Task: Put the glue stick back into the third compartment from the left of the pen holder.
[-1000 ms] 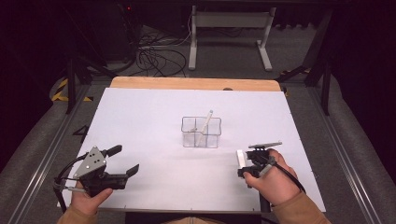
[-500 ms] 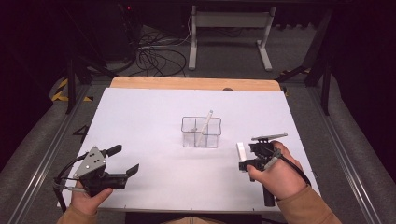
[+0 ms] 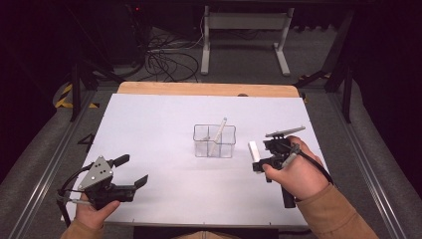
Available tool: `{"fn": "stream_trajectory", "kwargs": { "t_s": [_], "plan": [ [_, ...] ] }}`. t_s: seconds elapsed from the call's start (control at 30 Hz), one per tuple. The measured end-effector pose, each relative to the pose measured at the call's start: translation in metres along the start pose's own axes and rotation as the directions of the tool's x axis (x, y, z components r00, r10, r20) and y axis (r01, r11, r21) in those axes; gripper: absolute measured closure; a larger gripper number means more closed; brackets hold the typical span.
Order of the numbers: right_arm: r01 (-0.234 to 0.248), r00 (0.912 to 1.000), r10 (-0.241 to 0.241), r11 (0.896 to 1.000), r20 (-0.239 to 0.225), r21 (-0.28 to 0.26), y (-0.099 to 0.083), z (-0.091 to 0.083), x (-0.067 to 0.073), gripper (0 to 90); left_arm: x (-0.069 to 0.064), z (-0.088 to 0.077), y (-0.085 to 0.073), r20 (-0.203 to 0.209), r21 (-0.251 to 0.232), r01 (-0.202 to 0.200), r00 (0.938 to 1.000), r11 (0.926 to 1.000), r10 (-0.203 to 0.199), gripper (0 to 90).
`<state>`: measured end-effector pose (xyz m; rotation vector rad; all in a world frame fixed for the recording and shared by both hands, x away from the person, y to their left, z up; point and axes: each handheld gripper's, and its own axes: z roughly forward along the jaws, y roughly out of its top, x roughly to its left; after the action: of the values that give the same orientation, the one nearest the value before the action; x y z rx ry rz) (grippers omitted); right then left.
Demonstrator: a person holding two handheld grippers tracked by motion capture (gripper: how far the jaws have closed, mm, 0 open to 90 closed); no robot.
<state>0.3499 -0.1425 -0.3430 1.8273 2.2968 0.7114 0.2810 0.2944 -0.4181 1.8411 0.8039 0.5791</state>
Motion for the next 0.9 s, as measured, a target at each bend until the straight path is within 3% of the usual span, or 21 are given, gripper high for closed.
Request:
{"fn": "stream_trajectory", "kwargs": {
  "t_s": [0.4, 0.67, 0.9],
  "plan": [
    [0.035, 0.9989, -0.033, 0.997, -0.033, 0.068, 0.031, -0.006, 0.009, 67.6, 0.001, -0.001, 0.000, -0.004, -0.002, -0.004, 1.0000, 1.0000, 0.004, 12.7],
    [0.072, 0.9968, -0.069, 0.994, -0.041, 0.079, 0.040, -0.004, 0.014, 67.6, 0.001, -0.001, 0.000, -0.005, 0.000, -0.006, 1.0000, 1.0000, 0.006, 12.7],
    [0.074, 0.9964, -0.070, 0.993, -0.049, 0.094, 0.048, -0.003, 0.017, 67.6, 0.001, -0.002, -0.001, -0.007, -0.004, 0.001, 1.0000, 1.0000, -0.001, 12.7]
  ]
}}
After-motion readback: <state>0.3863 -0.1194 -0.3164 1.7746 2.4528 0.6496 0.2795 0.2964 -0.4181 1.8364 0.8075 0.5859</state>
